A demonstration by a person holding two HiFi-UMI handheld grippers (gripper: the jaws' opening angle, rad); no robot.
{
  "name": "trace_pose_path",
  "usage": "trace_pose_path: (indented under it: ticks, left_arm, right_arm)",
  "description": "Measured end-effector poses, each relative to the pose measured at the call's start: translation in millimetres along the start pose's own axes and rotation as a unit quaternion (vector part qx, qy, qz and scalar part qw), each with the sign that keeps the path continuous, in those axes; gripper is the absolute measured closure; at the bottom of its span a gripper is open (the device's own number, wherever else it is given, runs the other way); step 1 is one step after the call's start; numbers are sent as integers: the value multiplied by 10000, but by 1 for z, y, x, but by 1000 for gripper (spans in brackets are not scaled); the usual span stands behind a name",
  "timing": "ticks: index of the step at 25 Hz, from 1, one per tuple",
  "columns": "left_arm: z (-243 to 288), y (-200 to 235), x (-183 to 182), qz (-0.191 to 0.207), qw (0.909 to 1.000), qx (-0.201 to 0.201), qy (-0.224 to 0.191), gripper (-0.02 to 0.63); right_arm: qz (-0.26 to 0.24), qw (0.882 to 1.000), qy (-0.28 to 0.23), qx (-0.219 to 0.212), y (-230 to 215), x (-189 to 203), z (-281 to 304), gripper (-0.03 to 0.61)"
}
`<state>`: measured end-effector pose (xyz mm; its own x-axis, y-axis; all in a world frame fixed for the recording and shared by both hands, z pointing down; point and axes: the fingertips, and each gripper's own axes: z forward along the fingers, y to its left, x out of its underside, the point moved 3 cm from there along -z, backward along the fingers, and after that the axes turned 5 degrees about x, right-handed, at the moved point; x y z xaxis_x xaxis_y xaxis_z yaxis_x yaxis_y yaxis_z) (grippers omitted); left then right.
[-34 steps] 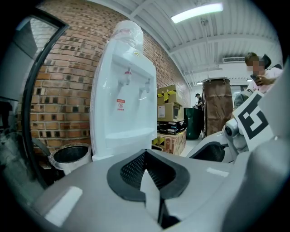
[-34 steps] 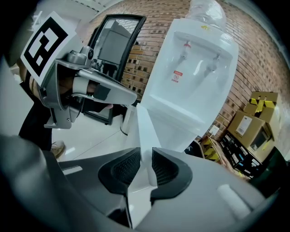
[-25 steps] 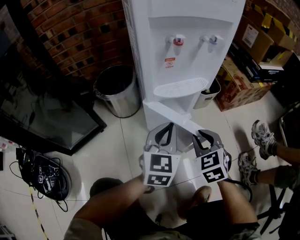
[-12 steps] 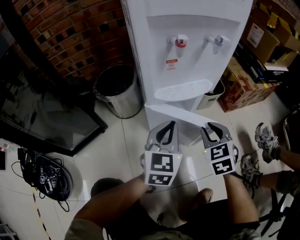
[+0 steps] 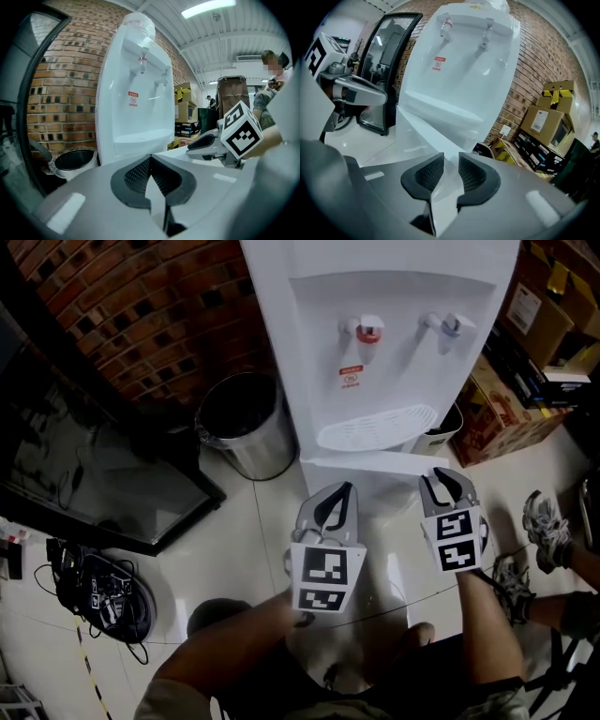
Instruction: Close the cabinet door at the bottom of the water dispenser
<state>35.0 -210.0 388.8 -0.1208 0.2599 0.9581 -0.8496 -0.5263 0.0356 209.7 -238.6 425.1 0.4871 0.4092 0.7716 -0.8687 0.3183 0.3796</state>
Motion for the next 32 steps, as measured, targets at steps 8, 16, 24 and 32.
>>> trace_pose_path:
  ticks: [8,16,24,32]
  left_arm:
    - [3,14,-3,-121,9999,-124,-2,614]
    - [4,23,0,-181,9995,-237,54,614]
    - [7,27,-3,-235,9993,-304,-28,614]
    - [9,35,-4,-299,9987,-405,-27,614]
  right_arm:
    - [166,9994,-103,275,-13,-6,24,486]
    - [638,9971,-197,378,-22,-12,46,500]
    - [1167,9922,-204,381,-26,-12,65,522]
    - [1460,9890,-111,223,-25,-5,85,535]
